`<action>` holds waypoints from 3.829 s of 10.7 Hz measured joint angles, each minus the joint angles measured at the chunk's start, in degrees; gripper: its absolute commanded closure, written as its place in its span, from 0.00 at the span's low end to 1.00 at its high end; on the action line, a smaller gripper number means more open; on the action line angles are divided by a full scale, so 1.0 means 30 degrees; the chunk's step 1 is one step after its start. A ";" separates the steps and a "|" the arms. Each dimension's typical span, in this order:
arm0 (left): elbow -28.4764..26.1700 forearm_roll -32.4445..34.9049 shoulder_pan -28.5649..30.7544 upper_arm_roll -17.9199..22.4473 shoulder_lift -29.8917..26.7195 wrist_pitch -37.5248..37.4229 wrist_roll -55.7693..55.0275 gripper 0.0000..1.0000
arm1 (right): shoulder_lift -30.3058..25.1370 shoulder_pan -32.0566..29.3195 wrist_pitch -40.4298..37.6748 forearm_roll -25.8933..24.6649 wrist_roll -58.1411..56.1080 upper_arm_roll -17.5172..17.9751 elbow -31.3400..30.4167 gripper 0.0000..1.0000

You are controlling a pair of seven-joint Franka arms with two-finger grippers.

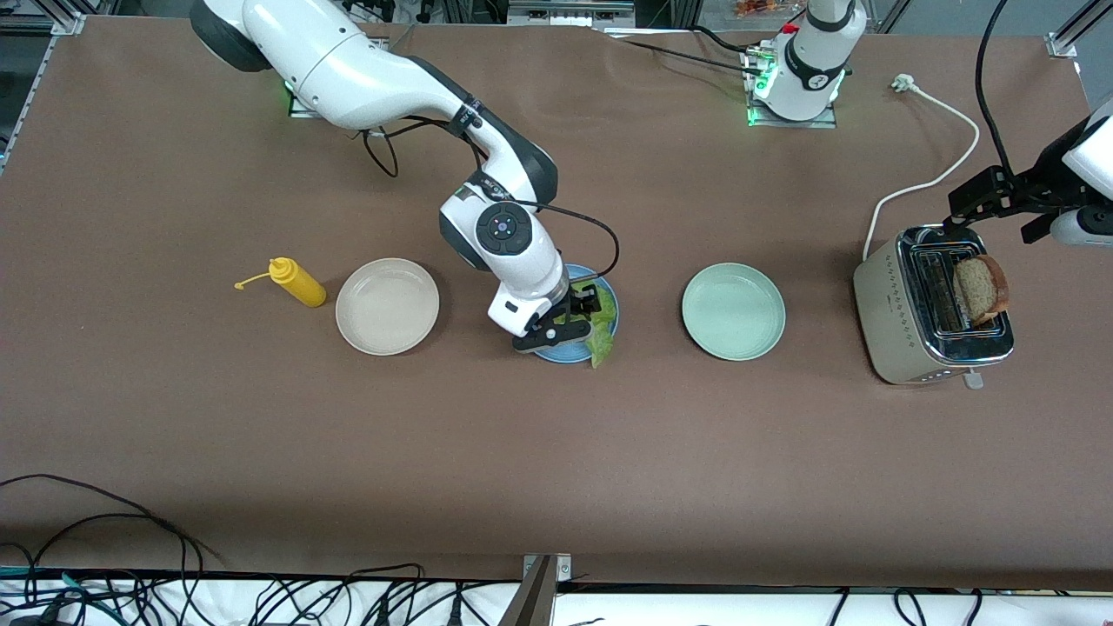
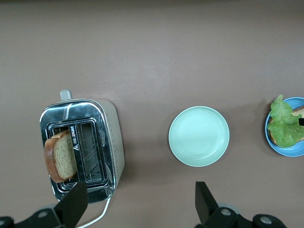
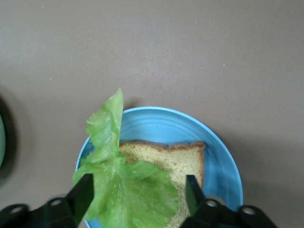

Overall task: Make sandwich in blue plate with both arms
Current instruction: 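Lower the lettuce onto the bread and open the right gripper, then move the right gripper back toward the yellow mustard bottle, then close the right gripper around the yellow mustard bottle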

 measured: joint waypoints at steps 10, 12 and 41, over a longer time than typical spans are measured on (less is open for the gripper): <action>-0.0001 0.0001 0.0001 -0.0002 0.0001 -0.0002 0.0000 0.00 | -0.3955 -0.0268 -0.7962 -0.3247 -0.1804 -0.1720 0.0199 0.00; -0.0001 0.0001 0.0006 0.0003 0.0001 -0.0008 0.0000 0.00 | -0.4767 -0.0768 -0.9214 -0.3235 -0.4219 -0.1953 0.0217 0.00; -0.1132 0.1246 0.0450 -0.0041 -0.0032 0.0265 0.0317 0.00 | -0.3366 -1.0674 -1.3091 2.1389 -5.2875 -1.2431 -0.9869 0.00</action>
